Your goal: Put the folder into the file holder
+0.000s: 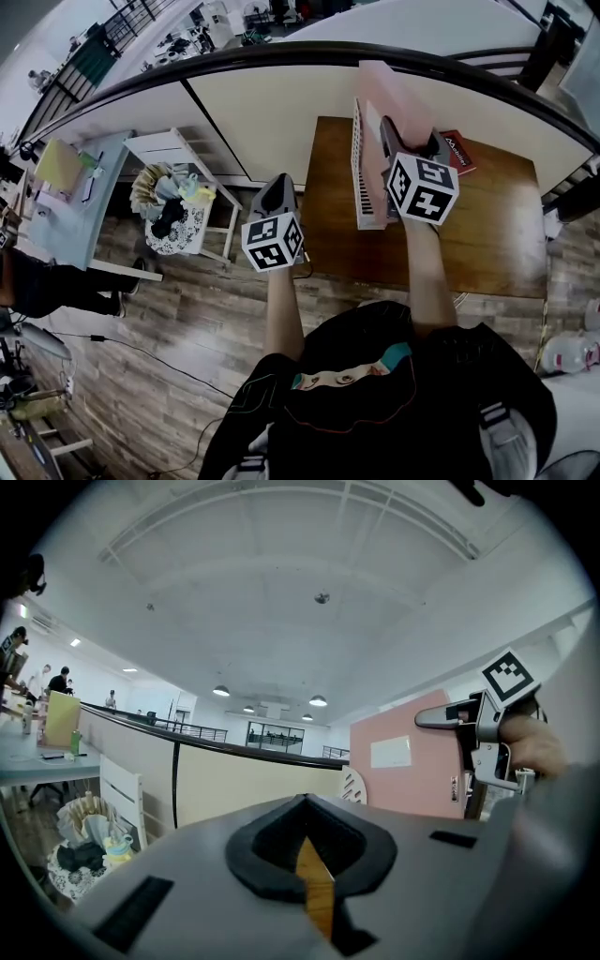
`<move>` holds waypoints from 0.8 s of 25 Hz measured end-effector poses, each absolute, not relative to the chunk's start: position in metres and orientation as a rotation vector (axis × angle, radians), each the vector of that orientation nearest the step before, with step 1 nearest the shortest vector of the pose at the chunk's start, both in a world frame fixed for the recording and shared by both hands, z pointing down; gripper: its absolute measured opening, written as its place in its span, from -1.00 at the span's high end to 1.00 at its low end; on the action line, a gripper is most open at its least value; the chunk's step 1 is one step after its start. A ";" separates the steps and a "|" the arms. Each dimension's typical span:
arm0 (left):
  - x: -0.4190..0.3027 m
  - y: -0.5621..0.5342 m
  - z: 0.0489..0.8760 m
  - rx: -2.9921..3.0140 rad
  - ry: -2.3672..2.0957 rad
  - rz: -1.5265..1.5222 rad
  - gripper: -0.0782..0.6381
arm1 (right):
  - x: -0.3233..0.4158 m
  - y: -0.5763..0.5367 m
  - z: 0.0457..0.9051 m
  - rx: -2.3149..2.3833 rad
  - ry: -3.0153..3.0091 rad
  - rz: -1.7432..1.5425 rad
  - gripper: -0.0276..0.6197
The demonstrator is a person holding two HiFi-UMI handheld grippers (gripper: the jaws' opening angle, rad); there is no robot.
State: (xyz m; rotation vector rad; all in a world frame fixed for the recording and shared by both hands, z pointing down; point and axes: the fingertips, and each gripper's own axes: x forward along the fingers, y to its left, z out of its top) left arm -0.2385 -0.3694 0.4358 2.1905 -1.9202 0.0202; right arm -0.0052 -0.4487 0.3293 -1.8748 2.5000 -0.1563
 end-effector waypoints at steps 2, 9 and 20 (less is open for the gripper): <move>-0.241 -0.370 0.438 2.189 -1.915 0.039 0.78 | -0.006 -0.450 0.330 -1.886 2.468 -0.140 0.04; -0.234 -0.377 0.447 2.210 -1.881 0.101 0.78 | -0.004 -0.450 0.334 -1.886 2.389 -0.046 0.06; -0.233 -0.377 0.462 2.203 -1.857 0.150 0.78 | -0.004 -0.456 0.344 -1.867 2.337 0.042 0.06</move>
